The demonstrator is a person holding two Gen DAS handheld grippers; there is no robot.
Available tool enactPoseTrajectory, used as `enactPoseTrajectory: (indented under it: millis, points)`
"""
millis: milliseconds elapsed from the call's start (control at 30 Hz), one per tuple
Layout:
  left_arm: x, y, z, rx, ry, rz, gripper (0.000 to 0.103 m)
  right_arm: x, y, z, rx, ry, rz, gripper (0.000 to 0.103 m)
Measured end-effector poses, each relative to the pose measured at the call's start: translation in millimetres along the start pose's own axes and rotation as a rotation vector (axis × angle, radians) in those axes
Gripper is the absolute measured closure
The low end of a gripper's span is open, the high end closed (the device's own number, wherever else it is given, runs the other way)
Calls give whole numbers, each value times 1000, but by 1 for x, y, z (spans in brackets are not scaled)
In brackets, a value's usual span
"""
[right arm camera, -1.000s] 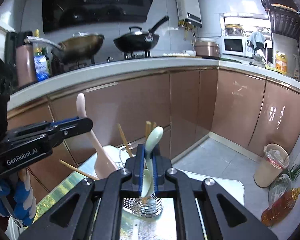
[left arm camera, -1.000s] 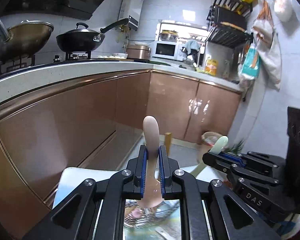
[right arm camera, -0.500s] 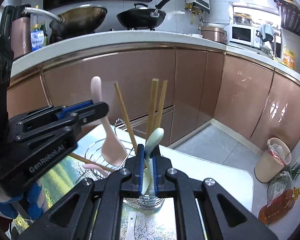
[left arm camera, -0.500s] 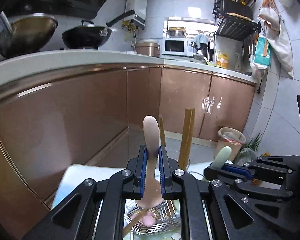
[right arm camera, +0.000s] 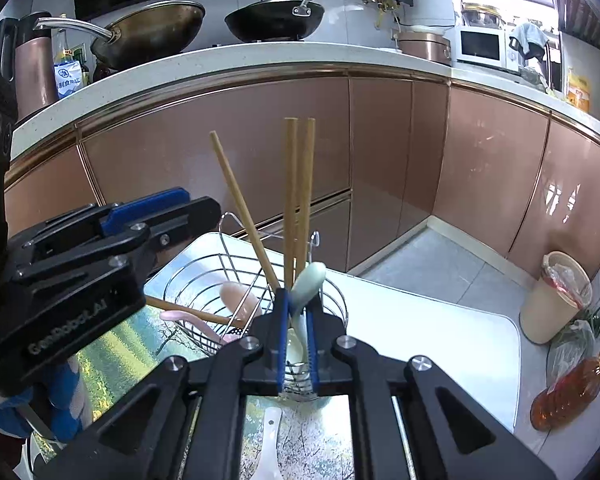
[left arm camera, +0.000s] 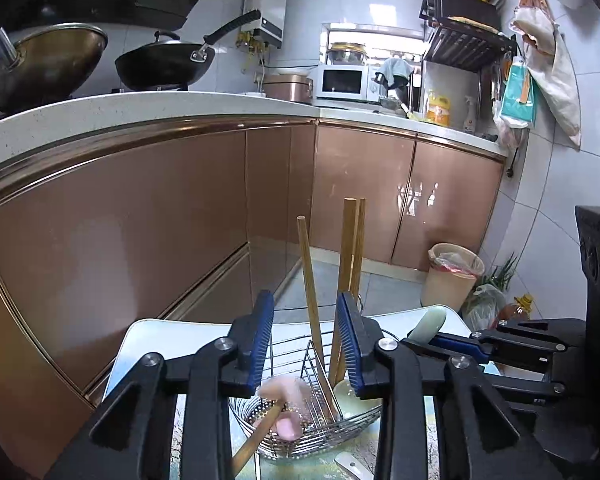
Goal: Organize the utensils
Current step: 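Lower both spoons into the holder and open both tools, then withdraw both tools and move toward the metal spoon and white spoon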
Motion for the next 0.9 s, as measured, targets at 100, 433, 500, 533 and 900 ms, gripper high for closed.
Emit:
enactPoseTrajectory:
  millis: [100,433,500,533,900]
  points:
    - [-4,1,0,-2,5,-4,70,-3,-1,-1,5,-2,1,94]
    - [-44,2,8,-17,-23,-19,58,-18,6,3,12,-8,6,94]
    - [-54,3,10,-23,-32,-21,56,-25,9,5,10,-18,7,93]
    - [-61,3,12,-29,-35,-22,55,-28,10,7,11,-24,7,93]
    - [-120,20,7,-105,-17,-15,51,-89,22,10,9,-89,6,91]
Point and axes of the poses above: each gripper's, at about its wrist camera, not at the fingertips, and x roughly the way its jaws point, y to its left, z to its top, the point moved 5 cm from there along x, roughly the way its jaws point, and after that the axes turned 1 degree about -x, right-handed, at the moved point
